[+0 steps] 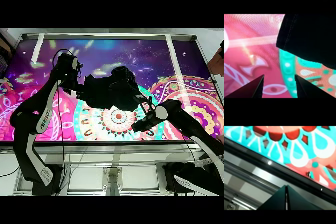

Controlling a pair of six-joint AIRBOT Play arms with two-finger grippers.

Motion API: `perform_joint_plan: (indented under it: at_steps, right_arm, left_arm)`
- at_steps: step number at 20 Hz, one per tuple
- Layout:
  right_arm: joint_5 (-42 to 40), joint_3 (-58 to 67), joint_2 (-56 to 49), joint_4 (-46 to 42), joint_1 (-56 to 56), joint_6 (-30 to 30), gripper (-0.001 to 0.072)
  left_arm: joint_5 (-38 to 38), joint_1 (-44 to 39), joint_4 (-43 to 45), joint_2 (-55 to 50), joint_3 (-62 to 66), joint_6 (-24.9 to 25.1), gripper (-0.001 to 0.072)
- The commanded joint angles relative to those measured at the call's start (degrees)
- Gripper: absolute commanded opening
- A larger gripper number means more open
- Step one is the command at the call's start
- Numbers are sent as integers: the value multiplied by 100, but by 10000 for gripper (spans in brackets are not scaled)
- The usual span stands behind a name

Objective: Fold the clothes and pants, and hang the long-sleeved shirts on hangers.

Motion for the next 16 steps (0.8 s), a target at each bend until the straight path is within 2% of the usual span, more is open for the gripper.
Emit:
perform_joint_plan:
  at_steps: [1,6,7,8,9,10,12,14,16]
  right_arm:
    - [-918,4,4,-22,2,-4,18]
    - [-2476,7,-9,-704,-48,-24,18]
    - [-2822,7,-20,-807,-125,-28,37]
    - [-3167,26,-59,-787,-264,-26,245]
    - [-3289,149,-177,-673,-428,-28,421]
    - [-3246,400,-380,-546,-608,-184,499]
    - [-3014,1064,-866,-70,-894,-1222,550]
    - [-2507,1952,-1475,866,-1147,-2682,552]
    - [-1932,2782,-2083,1397,-1303,-3456,553]
  left_arm:
    - [2,0,2,-4,-2,2,416]
    - [2,0,0,-4,-2,2,415]
    - [2,0,2,-4,-2,2,415]
    - [2,0,0,-4,-2,2,415]
    - [2,0,0,-4,-2,2,415]
    - [2,0,2,-4,-2,2,415]
    - [2,0,2,-4,-2,2,415]
    - [2,0,2,-4,-2,2,416]
    - [2,0,2,-4,-2,2,415]
